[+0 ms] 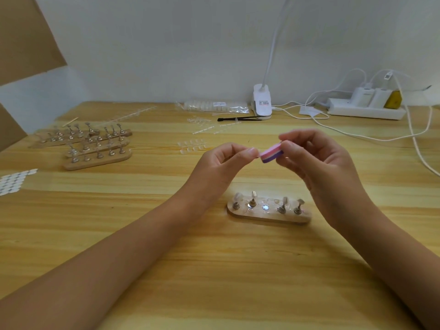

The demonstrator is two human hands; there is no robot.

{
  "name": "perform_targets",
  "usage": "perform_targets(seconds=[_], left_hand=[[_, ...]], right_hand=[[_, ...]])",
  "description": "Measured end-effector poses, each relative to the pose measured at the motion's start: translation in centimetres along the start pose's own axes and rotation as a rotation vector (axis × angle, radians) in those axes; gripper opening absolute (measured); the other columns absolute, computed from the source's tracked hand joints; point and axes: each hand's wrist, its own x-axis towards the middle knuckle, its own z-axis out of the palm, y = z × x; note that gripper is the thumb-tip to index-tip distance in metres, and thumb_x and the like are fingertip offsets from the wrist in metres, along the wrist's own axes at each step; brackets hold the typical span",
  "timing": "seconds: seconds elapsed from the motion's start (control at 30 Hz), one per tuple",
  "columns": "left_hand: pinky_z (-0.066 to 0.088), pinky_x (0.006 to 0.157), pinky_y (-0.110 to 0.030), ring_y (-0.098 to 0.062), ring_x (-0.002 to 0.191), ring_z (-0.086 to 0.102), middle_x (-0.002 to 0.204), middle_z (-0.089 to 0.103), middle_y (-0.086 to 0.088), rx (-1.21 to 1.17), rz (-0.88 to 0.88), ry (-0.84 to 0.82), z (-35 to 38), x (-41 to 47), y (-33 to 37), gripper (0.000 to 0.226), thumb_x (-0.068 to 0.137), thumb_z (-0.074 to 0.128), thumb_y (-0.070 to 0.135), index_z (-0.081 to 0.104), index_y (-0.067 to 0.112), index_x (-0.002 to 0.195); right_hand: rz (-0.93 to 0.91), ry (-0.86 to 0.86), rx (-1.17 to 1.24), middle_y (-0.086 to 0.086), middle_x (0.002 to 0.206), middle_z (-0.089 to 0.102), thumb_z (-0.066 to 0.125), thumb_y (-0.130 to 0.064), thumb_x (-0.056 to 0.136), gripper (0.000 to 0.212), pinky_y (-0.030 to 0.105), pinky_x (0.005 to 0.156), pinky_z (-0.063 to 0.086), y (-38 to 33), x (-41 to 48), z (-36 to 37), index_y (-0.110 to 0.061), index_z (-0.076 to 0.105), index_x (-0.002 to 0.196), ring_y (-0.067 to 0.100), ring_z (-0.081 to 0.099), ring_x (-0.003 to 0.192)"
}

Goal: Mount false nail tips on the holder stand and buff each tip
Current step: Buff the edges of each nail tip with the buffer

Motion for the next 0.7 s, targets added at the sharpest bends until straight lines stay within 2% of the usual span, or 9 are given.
perform_targets(seconds=[0.1, 0.23, 0.37, 0.43, 0.53, 0.63, 0.7], left_hand=[[0.038, 0.069, 0.001, 0.015, 0.069, 0.055, 0.068, 0.062, 0.027, 0.015, -0.002, -0.009, 0.1, -0.1, -0.1, 0.013, 0.095, 0.059, 0.027, 0.066, 0.020, 0.087], [0.039, 0.073, 0.001, 0.015, 0.078, 0.057, 0.079, 0.067, 0.025, 0.014, -0.012, -0.004, 0.1, -0.1, -0.1, 0.014, 0.094, 0.061, 0.031, 0.068, 0.020, 0.089], [0.040, 0.075, 0.000, 0.015, 0.078, 0.056, 0.077, 0.065, 0.026, 0.007, -0.026, -0.012, 0.2, -0.2, -0.1, 0.014, 0.093, 0.061, 0.033, 0.068, 0.023, 0.088], [0.042, 0.082, -0.006, 0.011, 0.080, 0.056, 0.078, 0.063, 0.023, 0.004, -0.031, -0.005, 0.2, -0.2, -0.1, 0.014, 0.093, 0.061, 0.035, 0.069, 0.026, 0.085], [0.041, 0.100, -0.023, 0.009, 0.091, 0.059, 0.088, 0.067, 0.019, -0.017, -0.028, -0.006, 0.1, -0.3, -0.1, 0.016, 0.091, 0.064, 0.041, 0.072, 0.032, 0.081], [0.037, 0.108, -0.026, 0.008, 0.109, 0.061, 0.106, 0.073, 0.015, -0.055, -0.018, -0.020, 0.1, -0.3, 0.0, 0.018, 0.088, 0.063, 0.044, 0.074, 0.029, 0.089], [0.036, 0.111, -0.029, 0.007, 0.111, 0.061, 0.110, 0.073, 0.015, -0.069, -0.024, -0.023, 0.1, -0.3, 0.0, 0.023, 0.087, 0.064, 0.047, 0.074, 0.027, 0.092]], right_hand=[[0.011, -0.055, -0.010, -0.005, 0.085, 0.072, 0.068, -0.024, 0.077, 0.025, 0.022, 0.082, 0.055, 0.0, 0.0, 0.0, -0.014, 0.064, 0.100, 0.014, 0.070, 0.088], [0.015, -0.062, -0.029, -0.005, 0.086, 0.071, 0.068, -0.023, 0.078, 0.025, 0.021, 0.081, 0.055, -0.5, 0.2, -0.6, -0.014, 0.065, 0.101, 0.012, 0.070, 0.087], [0.015, -0.067, -0.033, -0.008, 0.083, 0.068, 0.068, -0.024, 0.077, 0.022, 0.020, 0.077, 0.055, -0.5, 0.1, -0.7, -0.014, 0.064, 0.097, 0.010, 0.069, 0.082], [0.016, -0.097, -0.024, -0.009, 0.081, 0.067, 0.068, -0.024, 0.077, 0.020, 0.020, 0.075, 0.054, -0.4, 0.1, -0.7, -0.016, 0.064, 0.095, 0.010, 0.068, 0.081], [-0.015, -0.083, 0.002, -0.007, 0.085, 0.065, 0.071, -0.023, 0.081, 0.025, 0.021, 0.074, 0.055, -0.6, 0.2, -0.8, -0.017, 0.063, 0.103, 0.012, 0.068, 0.083], [-0.066, 0.038, 0.028, -0.007, 0.085, 0.066, 0.071, -0.019, 0.081, 0.020, 0.020, 0.072, 0.055, -0.7, 0.3, -1.4, -0.019, 0.057, 0.096, 0.013, 0.068, 0.083], [-0.066, 0.078, 0.024, -0.008, 0.085, 0.065, 0.073, -0.019, 0.080, 0.020, 0.021, 0.072, 0.054, -0.7, 0.4, -1.6, -0.020, 0.055, 0.090, 0.012, 0.067, 0.081]])
